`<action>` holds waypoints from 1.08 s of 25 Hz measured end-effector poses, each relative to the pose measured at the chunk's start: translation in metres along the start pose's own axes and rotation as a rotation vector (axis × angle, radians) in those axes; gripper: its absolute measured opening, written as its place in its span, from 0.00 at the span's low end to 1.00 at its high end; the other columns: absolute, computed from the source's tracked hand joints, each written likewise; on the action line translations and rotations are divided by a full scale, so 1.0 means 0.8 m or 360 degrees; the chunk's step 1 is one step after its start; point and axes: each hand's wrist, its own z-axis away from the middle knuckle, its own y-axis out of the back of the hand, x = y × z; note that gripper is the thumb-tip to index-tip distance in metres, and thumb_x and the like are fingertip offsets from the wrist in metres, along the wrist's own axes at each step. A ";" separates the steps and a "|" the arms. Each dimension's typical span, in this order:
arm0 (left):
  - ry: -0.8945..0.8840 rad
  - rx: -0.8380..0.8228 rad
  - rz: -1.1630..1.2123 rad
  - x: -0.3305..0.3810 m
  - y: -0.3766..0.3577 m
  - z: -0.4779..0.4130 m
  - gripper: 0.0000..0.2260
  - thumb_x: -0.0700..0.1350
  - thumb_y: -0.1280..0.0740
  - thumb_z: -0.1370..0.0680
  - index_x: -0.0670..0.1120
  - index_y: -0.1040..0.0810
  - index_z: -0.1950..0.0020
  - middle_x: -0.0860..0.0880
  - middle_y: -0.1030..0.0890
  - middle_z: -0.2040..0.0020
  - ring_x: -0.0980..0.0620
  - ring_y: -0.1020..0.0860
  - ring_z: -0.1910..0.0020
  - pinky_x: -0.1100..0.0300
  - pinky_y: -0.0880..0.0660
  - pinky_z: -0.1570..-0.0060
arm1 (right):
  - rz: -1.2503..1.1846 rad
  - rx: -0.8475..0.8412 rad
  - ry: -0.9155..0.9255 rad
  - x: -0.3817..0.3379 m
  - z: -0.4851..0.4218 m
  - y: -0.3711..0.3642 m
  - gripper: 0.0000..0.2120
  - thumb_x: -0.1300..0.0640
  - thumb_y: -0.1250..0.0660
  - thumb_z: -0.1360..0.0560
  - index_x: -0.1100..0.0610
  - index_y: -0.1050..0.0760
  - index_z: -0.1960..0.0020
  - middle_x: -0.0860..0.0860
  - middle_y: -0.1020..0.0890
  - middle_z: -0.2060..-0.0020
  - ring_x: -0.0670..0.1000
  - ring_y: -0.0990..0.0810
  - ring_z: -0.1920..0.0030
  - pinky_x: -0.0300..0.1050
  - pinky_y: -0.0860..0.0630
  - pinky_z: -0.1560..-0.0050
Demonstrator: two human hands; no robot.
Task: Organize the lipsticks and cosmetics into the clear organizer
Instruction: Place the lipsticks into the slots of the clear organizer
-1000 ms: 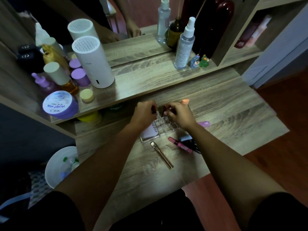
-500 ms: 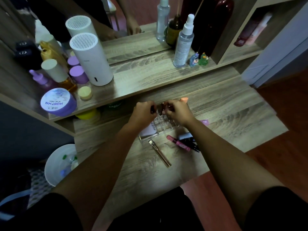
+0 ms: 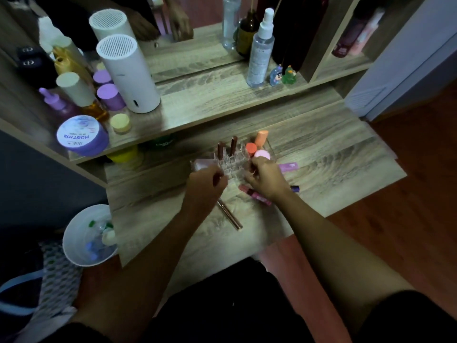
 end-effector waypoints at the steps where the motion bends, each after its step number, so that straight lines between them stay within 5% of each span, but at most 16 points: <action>1: 0.0124 -0.0045 -0.0015 -0.004 -0.008 0.017 0.06 0.42 0.30 0.26 0.39 0.20 0.60 0.40 0.17 0.63 0.47 0.21 0.67 0.58 0.24 0.67 | 0.0055 -0.0075 -0.0015 0.004 0.013 -0.007 0.10 0.57 0.31 0.27 0.62 0.24 0.49 0.62 0.20 0.51 0.61 0.21 0.50 0.49 0.26 0.53; 6: 0.0934 -0.0116 -0.0048 -0.024 -0.045 0.038 0.13 0.52 0.31 0.28 0.41 0.21 0.58 0.38 0.16 0.56 0.39 0.20 0.52 0.52 0.24 0.53 | 0.0376 -0.0289 -0.0037 0.018 0.034 -0.033 0.17 0.53 0.32 0.27 0.63 0.25 0.42 0.61 0.24 0.44 0.61 0.24 0.42 0.50 0.26 0.43; 13: 0.1125 -0.0159 0.0026 -0.024 -0.062 0.024 0.14 0.50 0.29 0.29 0.39 0.19 0.54 0.38 0.16 0.51 0.40 0.19 0.49 0.51 0.23 0.51 | 0.0389 -0.0225 -0.0062 0.012 0.025 -0.045 0.14 0.54 0.34 0.25 0.62 0.23 0.44 0.60 0.24 0.46 0.60 0.24 0.43 0.51 0.25 0.45; 16: 0.1079 -0.0175 0.0284 -0.023 -0.053 0.030 0.06 0.46 0.29 0.30 0.44 0.19 0.62 0.40 0.15 0.57 0.44 0.18 0.57 0.55 0.22 0.53 | 0.0213 -0.0012 -0.0084 0.015 0.031 -0.038 0.12 0.54 0.34 0.26 0.60 0.22 0.46 0.60 0.21 0.48 0.60 0.22 0.47 0.49 0.25 0.49; 19: 0.0791 -0.0031 0.0438 -0.012 -0.031 0.024 0.08 0.45 0.29 0.29 0.48 0.25 0.67 0.43 0.17 0.66 0.46 0.20 0.66 0.56 0.23 0.63 | -0.0202 0.0370 -0.0105 0.019 0.026 -0.011 0.12 0.55 0.31 0.26 0.59 0.21 0.45 0.58 0.17 0.52 0.56 0.20 0.55 0.42 0.27 0.56; 23: 0.0396 0.0340 0.0459 0.003 -0.006 -0.017 0.03 0.43 0.30 0.27 0.45 0.24 0.58 0.54 0.23 0.68 0.58 0.25 0.71 0.71 0.28 0.70 | -0.0790 0.0612 -0.0202 0.012 -0.014 0.023 0.14 0.57 0.30 0.26 0.58 0.23 0.42 0.52 0.16 0.55 0.50 0.17 0.55 0.41 0.21 0.50; 27: 0.0310 0.0441 0.0480 0.002 -0.007 -0.043 0.06 0.41 0.30 0.26 0.41 0.23 0.51 0.51 0.21 0.61 0.57 0.23 0.64 0.80 0.28 0.67 | -0.0950 0.0620 -0.0197 0.007 -0.045 0.024 0.16 0.61 0.30 0.27 0.60 0.23 0.39 0.48 0.18 0.53 0.45 0.20 0.51 0.21 0.27 0.51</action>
